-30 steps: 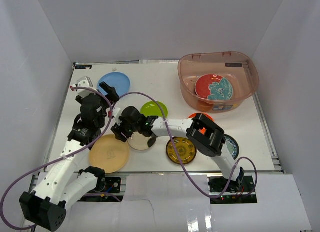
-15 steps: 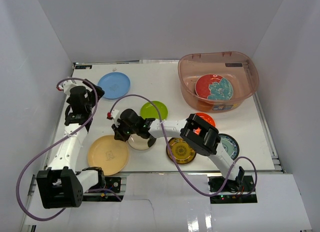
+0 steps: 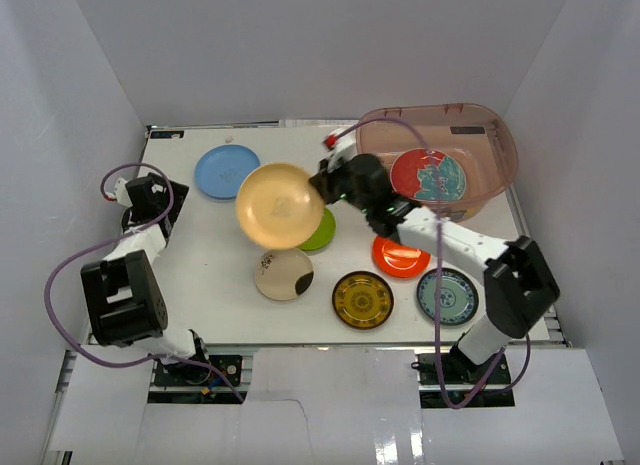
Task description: Place the plates into the plastic bin on the countertop
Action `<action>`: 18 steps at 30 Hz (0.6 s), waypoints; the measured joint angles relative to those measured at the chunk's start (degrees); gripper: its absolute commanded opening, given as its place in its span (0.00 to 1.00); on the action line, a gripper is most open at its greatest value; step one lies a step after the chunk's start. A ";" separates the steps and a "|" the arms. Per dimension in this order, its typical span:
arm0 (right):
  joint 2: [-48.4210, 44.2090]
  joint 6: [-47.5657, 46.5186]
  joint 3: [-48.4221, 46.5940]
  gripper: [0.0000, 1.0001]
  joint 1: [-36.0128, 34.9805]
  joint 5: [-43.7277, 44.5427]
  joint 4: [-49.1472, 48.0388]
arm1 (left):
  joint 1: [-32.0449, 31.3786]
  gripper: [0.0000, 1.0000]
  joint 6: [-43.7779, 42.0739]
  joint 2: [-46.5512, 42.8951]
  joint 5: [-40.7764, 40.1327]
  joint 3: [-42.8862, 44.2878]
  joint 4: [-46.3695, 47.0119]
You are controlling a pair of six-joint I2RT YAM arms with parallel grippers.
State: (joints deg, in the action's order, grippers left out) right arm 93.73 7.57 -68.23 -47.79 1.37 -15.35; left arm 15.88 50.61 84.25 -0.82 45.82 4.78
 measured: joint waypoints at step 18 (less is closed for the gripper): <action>3.21 9.64 0.81 0.13 49.99 5.77 9.38 | -1.11 0.87 -1.31 27.74 13.27 18.82 3.41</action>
State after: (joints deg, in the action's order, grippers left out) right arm 96.95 17.21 -67.42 2.20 7.14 -5.98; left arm 14.76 49.30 111.98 12.45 64.64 8.19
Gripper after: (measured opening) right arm 0.107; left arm 0.882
